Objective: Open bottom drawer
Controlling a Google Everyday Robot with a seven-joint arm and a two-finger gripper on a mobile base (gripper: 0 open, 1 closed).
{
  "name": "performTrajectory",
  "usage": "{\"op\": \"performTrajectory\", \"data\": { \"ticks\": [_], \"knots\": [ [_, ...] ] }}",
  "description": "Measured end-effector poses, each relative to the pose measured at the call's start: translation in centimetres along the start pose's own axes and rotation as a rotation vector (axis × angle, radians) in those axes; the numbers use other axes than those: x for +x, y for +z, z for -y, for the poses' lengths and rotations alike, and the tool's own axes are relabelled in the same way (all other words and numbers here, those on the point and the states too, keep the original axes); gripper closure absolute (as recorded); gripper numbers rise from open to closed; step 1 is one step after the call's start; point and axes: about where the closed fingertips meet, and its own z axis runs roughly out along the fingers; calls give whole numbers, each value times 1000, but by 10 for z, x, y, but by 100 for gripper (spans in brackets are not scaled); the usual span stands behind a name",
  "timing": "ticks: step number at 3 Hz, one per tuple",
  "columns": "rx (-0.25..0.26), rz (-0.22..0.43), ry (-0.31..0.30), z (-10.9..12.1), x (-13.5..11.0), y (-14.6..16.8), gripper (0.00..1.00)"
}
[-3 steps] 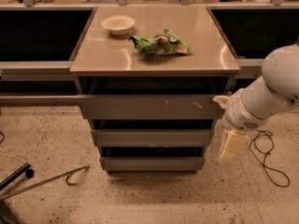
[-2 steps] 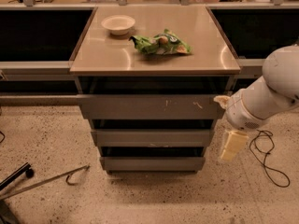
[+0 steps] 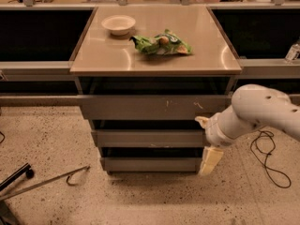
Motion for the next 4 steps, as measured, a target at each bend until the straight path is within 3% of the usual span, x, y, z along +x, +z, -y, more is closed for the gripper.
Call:
{"op": "performTrajectory", "data": {
  "ticks": [1,3,4],
  "knots": [
    [-59,47,-7,-9,7,87,0],
    [-52,46,-6,-15,10,105,0],
    [-55,51,16,-29,20,157,0]
  ]
}}
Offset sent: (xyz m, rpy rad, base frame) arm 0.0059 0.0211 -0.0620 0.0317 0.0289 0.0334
